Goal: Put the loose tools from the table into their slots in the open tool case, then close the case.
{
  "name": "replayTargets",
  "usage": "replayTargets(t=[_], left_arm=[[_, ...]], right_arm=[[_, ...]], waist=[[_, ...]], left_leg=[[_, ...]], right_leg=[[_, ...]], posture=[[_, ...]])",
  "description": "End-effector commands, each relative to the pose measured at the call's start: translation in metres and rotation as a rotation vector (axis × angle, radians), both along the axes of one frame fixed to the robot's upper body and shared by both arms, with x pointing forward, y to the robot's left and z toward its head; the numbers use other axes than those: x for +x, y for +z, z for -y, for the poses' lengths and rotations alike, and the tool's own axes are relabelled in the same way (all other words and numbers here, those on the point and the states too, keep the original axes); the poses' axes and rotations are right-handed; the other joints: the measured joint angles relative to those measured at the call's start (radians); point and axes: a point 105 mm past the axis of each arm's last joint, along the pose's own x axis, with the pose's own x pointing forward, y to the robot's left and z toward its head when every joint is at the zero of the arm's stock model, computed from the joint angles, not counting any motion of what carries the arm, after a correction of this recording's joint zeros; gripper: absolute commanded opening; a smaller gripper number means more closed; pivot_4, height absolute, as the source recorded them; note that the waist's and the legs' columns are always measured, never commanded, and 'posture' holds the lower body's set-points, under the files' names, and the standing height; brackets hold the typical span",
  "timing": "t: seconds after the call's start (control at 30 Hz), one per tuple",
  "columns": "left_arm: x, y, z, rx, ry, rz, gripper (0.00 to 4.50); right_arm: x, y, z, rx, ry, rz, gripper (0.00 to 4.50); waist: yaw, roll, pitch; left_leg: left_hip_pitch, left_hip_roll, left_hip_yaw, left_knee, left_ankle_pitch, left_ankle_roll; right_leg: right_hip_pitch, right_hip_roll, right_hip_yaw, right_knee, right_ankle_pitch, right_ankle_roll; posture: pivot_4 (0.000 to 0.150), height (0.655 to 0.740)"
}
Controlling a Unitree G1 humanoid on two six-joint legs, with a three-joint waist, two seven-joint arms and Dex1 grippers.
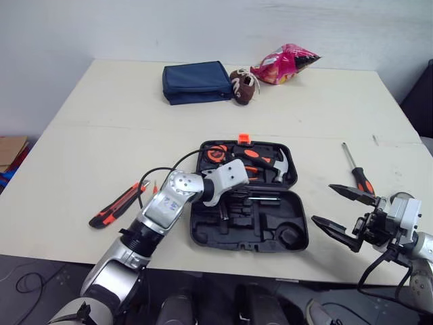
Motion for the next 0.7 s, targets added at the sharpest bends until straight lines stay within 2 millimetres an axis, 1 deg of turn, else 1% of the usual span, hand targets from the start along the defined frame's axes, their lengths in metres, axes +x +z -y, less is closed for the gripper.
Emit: replayTargets(t=[0.03,0.07,0.1,0.17,0.2,0.27,0.3,0.33,0.37,0.43,0.47,0.5,0.53,0.63,0.67,0.7], left_arm=[[0.002,0.062,-0.031,-0.190,-0.025,0.231,0.03],[0.004,0.065,-0.038,-0.199,-0.011,0.261,0.03],[0.006,0.066,-0.050,-0.199,0.005,0.257,0.03],[0.011,0.063,-0.107,-0.171,0.055,0.263,0.53],[0.010,0.063,-0.126,-0.163,0.066,0.274,0.80],[0.013,0.057,-0.162,-0.118,0.156,0.275,1.73],[0.014,0.056,-0.191,-0.096,0.260,0.276,2.19],[0.013,0.056,-0.212,-0.082,0.330,0.281,2.59],[0.007,0.059,-0.238,-0.085,0.425,0.297,3.15],[-0.003,0.062,-0.266,-0.073,0.521,0.326,4.02],[-0.011,0.053,-0.283,-0.017,0.557,0.317,4.46],[-0.016,0.047,-0.292,0.026,0.572,0.307,4.46],[-0.022,0.044,-0.314,0.034,0.653,0.302,4.46],[-0.034,0.046,-0.361,0.036,0.841,0.331,4.46],[-0.037,0.046,-0.370,0.040,0.878,0.335,4.46],[-0.042,0.047,-0.386,0.027,0.948,0.331,4.46]], right_arm=[[-0.008,0.018,0.025,0.002,-0.110,0.069,4.50],[-0.009,0.019,0.028,0.003,-0.128,0.074,4.50],[-0.011,0.019,0.034,-0.002,-0.154,0.074,4.50],[-0.020,0.012,0.071,-0.046,-0.340,0.107,4.50],[-0.025,0.009,0.084,-0.062,-0.401,0.116,4.50],[-0.034,0.004,0.100,-0.059,-0.487,0.110,4.50],[-0.042,0.001,0.105,-0.057,-0.522,0.104,4.50],[-0.047,-0.001,0.108,-0.058,-0.546,0.101,4.50],[-0.055,-0.003,0.114,-0.053,-0.587,0.091,4.50],[-0.065,-0.006,0.123,-0.043,-0.647,0.084,4.50],[-0.071,-0.009,0.131,-0.044,-0.700,0.083,4.50],[-0.075,-0.011,0.136,-0.046,-0.733,0.083,4.50],[-0.083,-0.015,0.144,-0.050,-0.788,0.079,4.50],[-0.103,-0.025,0.159,-0.058,-0.891,0.059,4.50],[-0.108,-0.027,0.162,-0.059,-0.908,0.054,4.50],[-0.115,-0.030,0.166,-0.062,-0.936,0.041,4.50]], waist=[[-0.001,0.000,0.001],[-0.004,0.000,0.001],[-0.007,0.000,0.000],[-0.016,0.000,0.000],[-0.021,0.001,0.000],[-0.025,0.001,0.000],[-0.025,0.001,0.000],[-0.027,0.001,0.001],[-0.030,0.001,0.001],[-0.035,0.001,0.001],[-0.038,0.001,0.001],[-0.041,0.000,0.001],[-0.046,0.001,0.001],[-0.045,0.001,0.001],[-0.045,0.000,0.001],[-0.046,0.000,0.000]], left_leg=[[0.000,0.001,0.000,0.000,0.000,-0.001],[0.000,0.001,0.000,0.000,0.000,-0.001],[0.001,0.001,0.000,0.000,0.000,-0.001],[0.003,0.000,0.000,0.000,0.000,-0.001],[0.003,0.000,0.001,0.000,0.000,-0.001],[0.003,0.001,0.001,-0.003,-0.001,-0.002],[0.002,0.002,0.001,-0.003,-0.001,-0.003],[0.002,0.003,0.001,-0.003,-0.001,-0.004],[0.002,0.003,0.001,-0.004,-0.002,-0.004],[0.002,0.003,0.002,-0.004,-0.002,-0.004],[0.003,0.003,0.002,-0.004,-0.002,-0.003],[0.003,0.003,0.002,-0.004,-0.003,-0.003],[0.003,0.003,0.002,-0.004,-0.004,-0.002],[0.004,0.000,0.001,-0.007,-0.005,-0.002],[0.004,0.000,0.001,-0.009,-0.005,-0.002],[0.004,0.000,0.000,-0.010,-0.005,-0.002]], right_leg=[[0.000,0.001,0.000,0.000,0.000,0.000],[0.000,0.001,0.000,0.000,0.000,0.000],[0.000,0.001,0.000,0.000,0.000,0.000],[0.002,0.001,0.000,0.000,0.000,0.000],[0.002,0.002,0.000,0.000,0.000,0.000],[0.001,0.002,0.000,-0.001,-0.001,-0.002],[0.000,0.003,-0.001,-0.001,-0.002,-0.003],[0.000,0.003,-0.001,-0.001,-0.002,-0.003],[0.000,0.003,-0.001,-0.001,-0.002,-0.003],[0.000,0.002,-0.001,-0.001,-0.002,-0.003],[0.000,0.000,-0.001,-0.001,-0.002,-0.003],[0.000,0.000,-0.001,-0.001,-0.002,-0.003],[0.000,-0.001,-0.001,-0.001,-0.002,-0.003],[0.000,-0.005,-0.003,-0.001,-0.002,-0.003],[0.000,-0.006,-0.004,-0.002,-0.002,-0.003],[0.000,-0.006,-0.005,-0.002,-0.002,-0.003]], posture=[[0.150,0.7400],[0.150,0.7400],[0.150,0.7400],[0.150,0.7400],[0.150,0.7400],[0.150,0.7400],[0.150,0.7400],[0.150,0.7400],[0.150,0.7400],[0.150,0.7400],[0.150,0.7400],[0.150,0.7400],[0.150,0.7400],[0.150,0.7400],[0.150,0.7400],[0.150,0.7400]])
